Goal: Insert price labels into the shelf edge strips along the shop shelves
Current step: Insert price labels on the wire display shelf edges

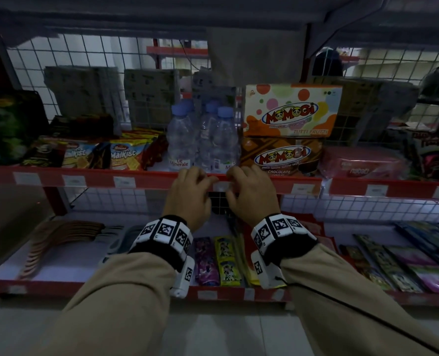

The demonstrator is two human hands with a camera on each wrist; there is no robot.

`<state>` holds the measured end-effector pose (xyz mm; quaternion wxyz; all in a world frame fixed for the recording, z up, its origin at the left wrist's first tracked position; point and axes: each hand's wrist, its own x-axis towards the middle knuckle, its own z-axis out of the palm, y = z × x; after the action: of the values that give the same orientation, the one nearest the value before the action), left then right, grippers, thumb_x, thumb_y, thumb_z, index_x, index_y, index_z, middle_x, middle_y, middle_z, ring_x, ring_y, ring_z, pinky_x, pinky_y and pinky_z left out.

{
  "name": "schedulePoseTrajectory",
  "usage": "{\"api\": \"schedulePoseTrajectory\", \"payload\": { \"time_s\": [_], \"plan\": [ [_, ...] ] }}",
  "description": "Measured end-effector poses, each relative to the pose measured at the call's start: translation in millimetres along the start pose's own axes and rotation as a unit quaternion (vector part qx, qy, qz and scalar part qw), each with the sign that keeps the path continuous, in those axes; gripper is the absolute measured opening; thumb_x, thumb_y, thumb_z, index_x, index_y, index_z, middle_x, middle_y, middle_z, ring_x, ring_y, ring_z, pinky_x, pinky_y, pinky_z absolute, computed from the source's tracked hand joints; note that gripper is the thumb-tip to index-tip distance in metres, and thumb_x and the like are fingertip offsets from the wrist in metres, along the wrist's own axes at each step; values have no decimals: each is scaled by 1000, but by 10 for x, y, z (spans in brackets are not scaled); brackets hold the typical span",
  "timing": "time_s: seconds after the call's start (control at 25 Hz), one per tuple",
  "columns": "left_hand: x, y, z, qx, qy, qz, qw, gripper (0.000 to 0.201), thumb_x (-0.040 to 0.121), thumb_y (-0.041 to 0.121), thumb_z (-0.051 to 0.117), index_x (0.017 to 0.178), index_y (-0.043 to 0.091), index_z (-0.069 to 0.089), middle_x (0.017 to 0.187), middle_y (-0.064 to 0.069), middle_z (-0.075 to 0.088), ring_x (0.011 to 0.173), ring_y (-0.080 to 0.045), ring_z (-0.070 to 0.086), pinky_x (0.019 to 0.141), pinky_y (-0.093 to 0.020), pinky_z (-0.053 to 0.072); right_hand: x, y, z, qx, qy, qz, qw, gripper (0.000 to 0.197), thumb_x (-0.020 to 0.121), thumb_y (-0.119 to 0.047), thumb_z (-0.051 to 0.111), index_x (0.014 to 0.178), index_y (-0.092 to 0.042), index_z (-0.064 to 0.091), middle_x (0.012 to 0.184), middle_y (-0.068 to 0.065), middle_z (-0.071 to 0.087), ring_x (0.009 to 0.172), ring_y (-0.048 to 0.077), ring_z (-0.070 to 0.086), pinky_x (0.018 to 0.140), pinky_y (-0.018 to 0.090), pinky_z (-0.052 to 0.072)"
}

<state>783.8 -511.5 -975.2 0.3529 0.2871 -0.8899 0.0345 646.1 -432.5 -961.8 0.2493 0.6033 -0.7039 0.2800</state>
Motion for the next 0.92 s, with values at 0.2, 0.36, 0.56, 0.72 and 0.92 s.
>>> {"api": "schedulePoseTrajectory", "payload": {
  "time_s": [0.2, 0.36, 0.56, 0.72, 0.92],
  "plan": [
    [6, -50, -15, -15, 13, 25, 999, 41, 73, 6, 60, 113, 11, 63, 103, -10, 53, 95, -29, 47, 79, -42, 44, -36, -94, 60, -60, -30, 25, 997, 27, 75, -23, 59, 100, -13, 59, 102, 7, 58, 97, 29, 46, 79, 40, 36],
    [69, -67, 0, -8, 6, 14, 1000, 37, 75, 10, 59, 112, 12, 64, 101, -8, 53, 96, -27, 47, 81, -38, 42, 7, -112, 63, -66, -50, 51, 995, 29, 78, -30, 56, 103, -15, 54, 108, 5, 54, 101, 26, 43, 83, 40, 34],
    [76, -94, 29, -18, 12, 25, 999, 35, 71, 9, 59, 106, 13, 65, 99, -6, 52, 95, -26, 47, 78, -37, 40, 37, -59, 27, -72, -61, 30, 995, 27, 84, -33, 54, 106, -19, 58, 107, 4, 56, 102, 25, 45, 83, 37, 35],
    [96, -103, 19, -11, 9, 20, 1000, 34, 75, 12, 59, 108, 15, 65, 100, -5, 52, 96, -25, 46, 79, -36, 38, 95, -51, 19, -61, -81, 48, 994, 28, 82, -35, 58, 105, -18, 60, 109, 5, 48, 104, 24, 46, 85, 37, 37],
    [112, -54, -6, 41, -41, 2, 998, 35, 73, 15, 57, 108, 18, 57, 108, -2, 47, 102, -23, 41, 80, -30, 28, 96, -38, 5, -51, -80, 39, 995, 26, 83, -34, 58, 105, -23, 63, 108, 4, 52, 106, 24, 47, 86, 37, 36]
  ]
}}
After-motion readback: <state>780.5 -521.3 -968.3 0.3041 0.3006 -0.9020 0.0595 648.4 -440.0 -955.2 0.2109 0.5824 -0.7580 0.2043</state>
